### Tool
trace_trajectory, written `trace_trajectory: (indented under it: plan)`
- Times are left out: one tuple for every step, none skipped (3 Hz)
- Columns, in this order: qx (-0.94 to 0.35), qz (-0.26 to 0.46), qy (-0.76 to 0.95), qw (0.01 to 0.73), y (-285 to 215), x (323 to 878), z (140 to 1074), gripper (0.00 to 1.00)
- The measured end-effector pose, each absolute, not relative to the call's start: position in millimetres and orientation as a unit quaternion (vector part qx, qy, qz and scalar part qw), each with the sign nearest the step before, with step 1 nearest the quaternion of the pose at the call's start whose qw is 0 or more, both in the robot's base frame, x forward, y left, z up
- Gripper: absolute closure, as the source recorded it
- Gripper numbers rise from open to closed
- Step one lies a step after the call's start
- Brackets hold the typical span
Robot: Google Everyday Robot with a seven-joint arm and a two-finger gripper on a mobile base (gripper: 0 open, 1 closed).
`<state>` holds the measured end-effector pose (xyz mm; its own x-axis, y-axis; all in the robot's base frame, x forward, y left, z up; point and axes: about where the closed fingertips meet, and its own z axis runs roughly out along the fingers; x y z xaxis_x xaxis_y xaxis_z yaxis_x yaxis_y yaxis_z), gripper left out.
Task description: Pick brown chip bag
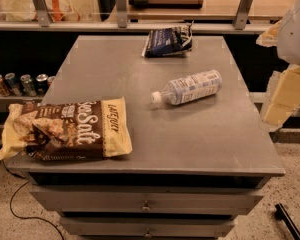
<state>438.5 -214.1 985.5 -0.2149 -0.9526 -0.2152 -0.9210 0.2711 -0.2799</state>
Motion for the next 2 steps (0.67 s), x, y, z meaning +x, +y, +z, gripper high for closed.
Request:
trace_trajectory:
  plan:
    - [-0.602, -0.046, 0.778, 0.174, -214, 438, 986, 0.0]
    - [-0.615, -0.044, 0.768, 0.176, -200, 443, 986, 0.0]
